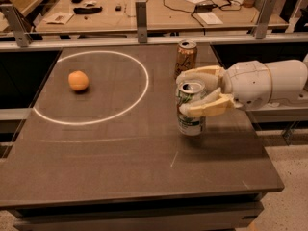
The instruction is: Place 7up can upright
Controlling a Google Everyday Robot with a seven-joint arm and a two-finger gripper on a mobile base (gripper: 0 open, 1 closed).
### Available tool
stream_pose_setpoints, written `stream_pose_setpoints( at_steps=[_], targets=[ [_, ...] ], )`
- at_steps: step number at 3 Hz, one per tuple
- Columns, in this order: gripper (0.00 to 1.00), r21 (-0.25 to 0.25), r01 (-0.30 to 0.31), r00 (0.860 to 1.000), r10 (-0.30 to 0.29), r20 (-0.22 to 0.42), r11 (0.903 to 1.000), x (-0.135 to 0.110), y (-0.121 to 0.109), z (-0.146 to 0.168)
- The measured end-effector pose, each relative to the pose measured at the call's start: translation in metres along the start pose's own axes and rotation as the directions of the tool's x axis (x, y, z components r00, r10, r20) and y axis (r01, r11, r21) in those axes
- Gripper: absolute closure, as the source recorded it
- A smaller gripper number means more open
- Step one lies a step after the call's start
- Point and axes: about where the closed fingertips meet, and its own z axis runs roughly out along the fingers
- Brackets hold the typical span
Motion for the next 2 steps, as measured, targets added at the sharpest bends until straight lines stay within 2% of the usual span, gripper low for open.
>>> stream_pose_setpoints(
  at_steps=[1, 2],
  targets=[
    [1.0, 0.028, 0.057, 0.998, -0.058, 0.01, 0.998, 0.0041, 0.0004, -0.0029],
    [1.0, 0.054, 0.073, 0.997, -0.074, 0.019, 0.9959, 0.0105, 0.0031, -0.0096]
  ],
)
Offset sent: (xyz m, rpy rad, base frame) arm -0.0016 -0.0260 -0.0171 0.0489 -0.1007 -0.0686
